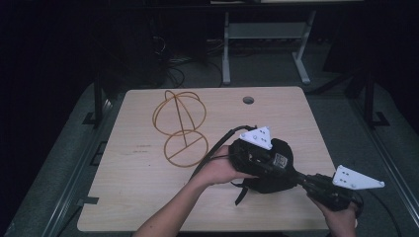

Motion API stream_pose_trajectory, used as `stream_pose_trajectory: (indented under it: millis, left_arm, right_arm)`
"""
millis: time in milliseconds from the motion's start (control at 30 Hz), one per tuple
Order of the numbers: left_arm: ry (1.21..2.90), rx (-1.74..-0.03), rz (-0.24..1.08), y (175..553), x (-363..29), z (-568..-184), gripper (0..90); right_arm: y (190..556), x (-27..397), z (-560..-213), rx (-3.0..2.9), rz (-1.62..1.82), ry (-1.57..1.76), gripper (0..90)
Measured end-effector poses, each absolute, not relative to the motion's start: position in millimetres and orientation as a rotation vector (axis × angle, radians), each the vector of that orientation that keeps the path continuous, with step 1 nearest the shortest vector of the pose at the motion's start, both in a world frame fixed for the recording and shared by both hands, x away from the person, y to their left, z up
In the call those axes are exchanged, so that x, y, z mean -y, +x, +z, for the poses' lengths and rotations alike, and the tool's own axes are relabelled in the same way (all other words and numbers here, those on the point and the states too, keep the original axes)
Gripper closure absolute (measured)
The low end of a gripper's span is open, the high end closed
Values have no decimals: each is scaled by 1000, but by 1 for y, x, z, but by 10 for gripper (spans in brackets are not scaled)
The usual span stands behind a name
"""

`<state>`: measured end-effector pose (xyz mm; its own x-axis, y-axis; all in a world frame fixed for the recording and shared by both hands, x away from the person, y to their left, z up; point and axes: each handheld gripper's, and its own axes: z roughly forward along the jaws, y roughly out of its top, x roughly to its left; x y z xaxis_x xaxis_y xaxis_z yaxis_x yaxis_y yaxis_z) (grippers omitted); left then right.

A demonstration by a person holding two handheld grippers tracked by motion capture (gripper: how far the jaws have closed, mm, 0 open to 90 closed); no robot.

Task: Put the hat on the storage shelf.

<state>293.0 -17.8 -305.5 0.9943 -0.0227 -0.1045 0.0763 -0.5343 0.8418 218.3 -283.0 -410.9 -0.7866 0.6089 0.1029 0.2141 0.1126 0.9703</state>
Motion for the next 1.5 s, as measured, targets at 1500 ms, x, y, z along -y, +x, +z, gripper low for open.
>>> stream_pose_trajectory:
  millis: [1500]
  left_arm:
    - [2160, -249, 120, 284, -83, -317, 457]
  right_arm:
    - [257, 307, -357, -2194, 1652, 900, 878]
